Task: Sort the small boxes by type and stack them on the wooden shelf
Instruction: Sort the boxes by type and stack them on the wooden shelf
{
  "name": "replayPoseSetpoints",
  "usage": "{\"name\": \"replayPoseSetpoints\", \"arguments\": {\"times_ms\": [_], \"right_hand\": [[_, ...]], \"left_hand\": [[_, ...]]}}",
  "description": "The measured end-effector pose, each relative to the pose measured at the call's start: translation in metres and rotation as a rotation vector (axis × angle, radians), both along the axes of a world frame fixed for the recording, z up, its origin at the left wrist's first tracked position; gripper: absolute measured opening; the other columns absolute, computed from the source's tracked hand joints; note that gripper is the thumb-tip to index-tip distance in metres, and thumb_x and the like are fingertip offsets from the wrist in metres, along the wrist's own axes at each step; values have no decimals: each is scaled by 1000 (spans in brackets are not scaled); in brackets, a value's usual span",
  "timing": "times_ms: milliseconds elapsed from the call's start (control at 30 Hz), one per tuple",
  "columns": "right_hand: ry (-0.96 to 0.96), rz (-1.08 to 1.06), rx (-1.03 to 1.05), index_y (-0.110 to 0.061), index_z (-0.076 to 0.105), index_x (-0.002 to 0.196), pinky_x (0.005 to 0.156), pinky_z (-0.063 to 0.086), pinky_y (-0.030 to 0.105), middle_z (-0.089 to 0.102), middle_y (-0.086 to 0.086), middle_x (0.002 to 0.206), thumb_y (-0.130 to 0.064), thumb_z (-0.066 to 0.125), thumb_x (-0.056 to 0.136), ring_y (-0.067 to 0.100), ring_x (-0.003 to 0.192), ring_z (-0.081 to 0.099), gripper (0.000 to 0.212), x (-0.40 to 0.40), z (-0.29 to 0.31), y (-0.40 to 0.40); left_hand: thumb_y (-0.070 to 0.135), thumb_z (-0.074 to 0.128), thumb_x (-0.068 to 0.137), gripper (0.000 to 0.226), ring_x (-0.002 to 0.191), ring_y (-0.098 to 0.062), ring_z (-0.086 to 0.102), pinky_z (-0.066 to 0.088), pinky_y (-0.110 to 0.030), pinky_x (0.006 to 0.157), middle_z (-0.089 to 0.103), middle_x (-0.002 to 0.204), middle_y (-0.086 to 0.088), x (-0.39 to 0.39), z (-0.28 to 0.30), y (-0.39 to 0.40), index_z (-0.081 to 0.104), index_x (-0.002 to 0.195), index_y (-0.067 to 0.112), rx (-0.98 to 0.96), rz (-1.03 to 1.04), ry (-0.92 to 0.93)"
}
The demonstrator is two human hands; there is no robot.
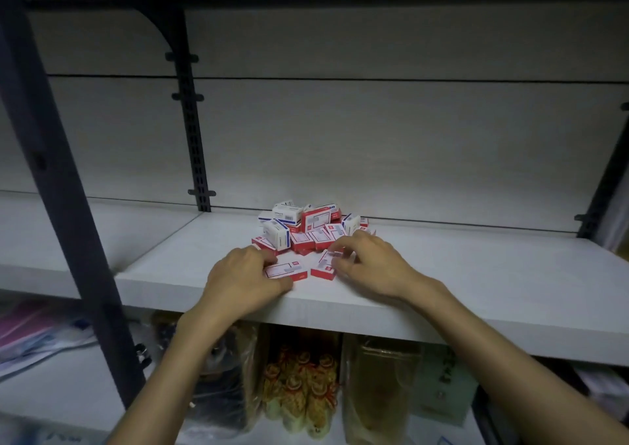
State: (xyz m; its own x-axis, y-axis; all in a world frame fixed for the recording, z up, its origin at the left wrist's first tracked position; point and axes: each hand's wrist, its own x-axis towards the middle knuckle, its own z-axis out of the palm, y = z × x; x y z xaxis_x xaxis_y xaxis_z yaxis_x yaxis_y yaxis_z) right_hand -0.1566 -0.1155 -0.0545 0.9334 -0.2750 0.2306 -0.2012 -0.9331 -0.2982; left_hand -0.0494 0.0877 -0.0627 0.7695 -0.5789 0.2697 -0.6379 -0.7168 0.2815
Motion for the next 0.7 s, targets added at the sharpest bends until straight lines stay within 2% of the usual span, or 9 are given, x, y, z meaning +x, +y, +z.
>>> {"name": "replayPoseSetpoints", "arguments": {"times_ms": [67,167,233,300,367,433,500,600,700], "right_hand": [[65,-10,-22,-31,56,137,97,49,42,56,2,127,-53,48,100,18,114,53,44,4,-2,2],[134,-9,-30,-31,53,142,97,47,41,57,4,124,-54,45,100,18,114,49,48,4,0,4],[154,-38,-4,-30,52,143,98,46,41,57,3,127,-62,45,97,18,115,49,56,4,0,3],[119,-123,26,-32,54,139,97,47,41,57,2,131,-79,43,86,20,117,50,72,4,-3,6],[54,-278,19,-28,57,132,95,49,43,58,4,132,-94,36,72,25,117,53,92,7,-6,15],[34,-406,-27,-22,55,133,97,49,44,56,8,136,-99,36,65,29,121,53,105,12,-9,25],[41,-434,-38,-22,55,132,98,48,44,56,8,135,-92,48,67,30,123,51,95,16,-12,29],[115,-386,115,-20,63,114,88,49,35,60,8,121,-67,61,74,28,114,56,61,12,-3,17],[127,-374,278,-15,61,105,79,44,31,62,13,118,-51,53,76,31,109,58,47,4,6,6]], "left_hand": [[66,62,84,56,101,-11,53,44,-28,75,62,118,7,4,-2,1,66,126,30,14,-31,6],[64,65,83,50,102,-10,52,44,-27,75,62,118,8,7,-7,2,66,122,32,-81,-94,67],[56,73,81,44,103,-8,55,46,-25,74,62,118,14,9,-10,4,63,119,36,-206,-164,136],[43,82,78,40,98,-5,60,53,-25,76,64,111,21,9,-10,5,62,112,36,-360,-212,215],[30,87,74,40,89,2,62,54,-21,73,67,101,20,11,-9,3,65,106,33,-522,-208,274],[21,88,73,40,89,6,62,52,-16,72,69,98,19,12,-8,0,67,105,30,-667,-184,352],[15,88,73,40,94,-2,67,53,-19,77,73,101,12,15,-9,-3,68,105,28,-807,-185,458],[10,85,77,41,102,-11,69,55,-24,82,74,107,4,16,-8,-5,67,111,24,-950,-216,642],[9,82,80,41,103,-11,68,54,-20,78,73,109,3,14,-5,-6,66,115,21,-988,-243,695]]}}
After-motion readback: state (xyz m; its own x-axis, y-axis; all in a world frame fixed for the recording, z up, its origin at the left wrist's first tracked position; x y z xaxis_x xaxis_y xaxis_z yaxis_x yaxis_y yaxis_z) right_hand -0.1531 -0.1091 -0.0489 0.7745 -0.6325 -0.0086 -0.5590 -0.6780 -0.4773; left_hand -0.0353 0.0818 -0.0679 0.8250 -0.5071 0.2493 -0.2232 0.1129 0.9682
